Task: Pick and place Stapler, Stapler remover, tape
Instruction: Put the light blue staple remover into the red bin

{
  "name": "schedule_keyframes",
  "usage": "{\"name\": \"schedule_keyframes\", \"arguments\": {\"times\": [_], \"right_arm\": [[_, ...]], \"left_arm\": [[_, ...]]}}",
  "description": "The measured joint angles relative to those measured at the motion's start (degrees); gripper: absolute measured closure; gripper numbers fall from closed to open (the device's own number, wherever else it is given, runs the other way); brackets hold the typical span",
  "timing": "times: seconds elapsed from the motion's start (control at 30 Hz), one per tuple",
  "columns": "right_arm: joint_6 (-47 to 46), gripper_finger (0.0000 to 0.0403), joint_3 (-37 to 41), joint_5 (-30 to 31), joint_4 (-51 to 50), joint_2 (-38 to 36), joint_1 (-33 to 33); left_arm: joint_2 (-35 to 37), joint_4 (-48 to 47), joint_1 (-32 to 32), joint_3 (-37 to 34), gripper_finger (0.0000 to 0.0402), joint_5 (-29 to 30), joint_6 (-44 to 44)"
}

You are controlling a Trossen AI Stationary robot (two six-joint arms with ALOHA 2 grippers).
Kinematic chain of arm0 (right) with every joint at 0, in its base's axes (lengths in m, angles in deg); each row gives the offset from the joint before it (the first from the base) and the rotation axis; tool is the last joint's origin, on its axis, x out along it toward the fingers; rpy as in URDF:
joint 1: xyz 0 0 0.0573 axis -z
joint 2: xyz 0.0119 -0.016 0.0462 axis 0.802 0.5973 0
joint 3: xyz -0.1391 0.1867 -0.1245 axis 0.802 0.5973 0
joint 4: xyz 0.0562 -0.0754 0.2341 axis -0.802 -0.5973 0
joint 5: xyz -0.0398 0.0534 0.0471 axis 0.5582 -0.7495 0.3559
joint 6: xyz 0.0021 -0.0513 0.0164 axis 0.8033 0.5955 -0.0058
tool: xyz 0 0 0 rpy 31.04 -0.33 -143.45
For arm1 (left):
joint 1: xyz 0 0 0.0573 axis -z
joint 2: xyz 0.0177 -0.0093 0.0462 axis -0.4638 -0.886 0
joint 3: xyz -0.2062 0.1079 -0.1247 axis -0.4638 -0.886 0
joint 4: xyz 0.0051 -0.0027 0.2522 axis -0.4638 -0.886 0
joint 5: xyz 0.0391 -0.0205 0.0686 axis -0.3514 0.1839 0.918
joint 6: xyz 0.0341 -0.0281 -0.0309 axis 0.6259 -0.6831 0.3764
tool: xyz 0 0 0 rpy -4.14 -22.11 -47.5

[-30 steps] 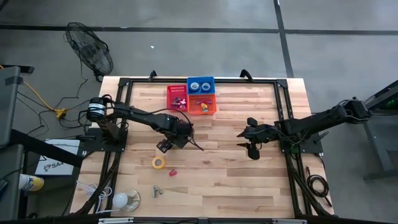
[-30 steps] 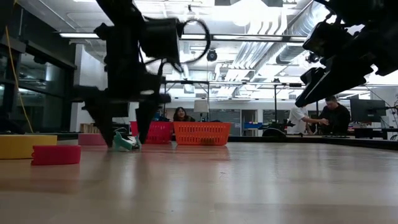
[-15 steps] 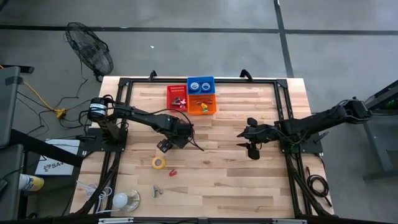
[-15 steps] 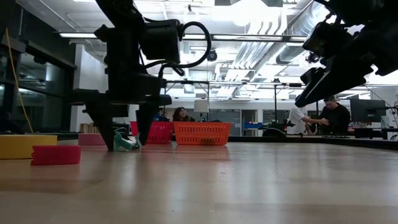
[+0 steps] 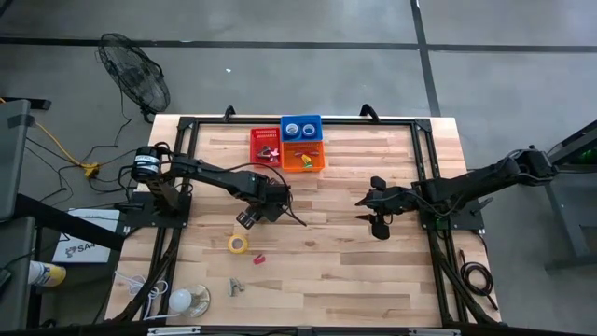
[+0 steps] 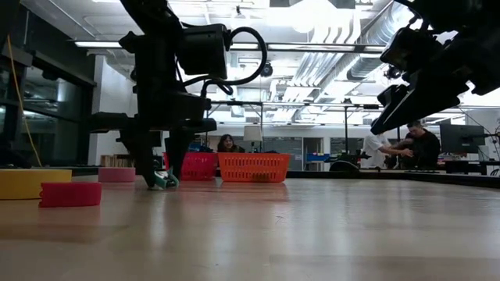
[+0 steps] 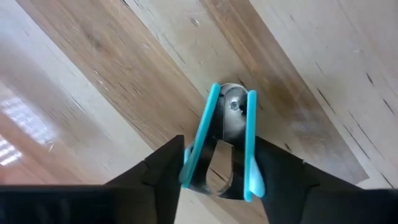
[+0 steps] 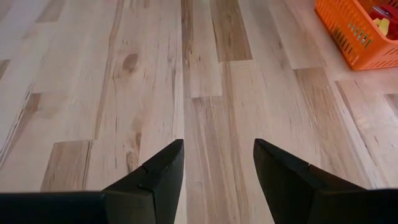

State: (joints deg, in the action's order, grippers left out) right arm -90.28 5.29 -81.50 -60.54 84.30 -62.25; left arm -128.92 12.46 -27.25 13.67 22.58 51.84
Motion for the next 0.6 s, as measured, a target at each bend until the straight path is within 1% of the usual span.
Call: {"name": "schedule_keyframes", "arguments": {"times": [0.37, 0.47, 0.6], "right_arm": [[0.0, 0.0217, 0.0, -0.5, 0.0, 0.0, 0.0], [-1.1, 0.0217, 0.0, -0.6, 0.0, 0.0, 0.0], [-1.5, 0.0217, 0.0, -1.8, 0.0, 0.0, 0.0]], "left_arm": [[0.0, -0.3, 0.0, 0.0, 0.0298, 0.0, -3.2], [0.0, -0.2, 0.0, 0.0, 0.0306, 0.1, -4.2], [0.0, 0.0, 0.0, 0.0, 0.0305, 2.2, -4.3]]}}
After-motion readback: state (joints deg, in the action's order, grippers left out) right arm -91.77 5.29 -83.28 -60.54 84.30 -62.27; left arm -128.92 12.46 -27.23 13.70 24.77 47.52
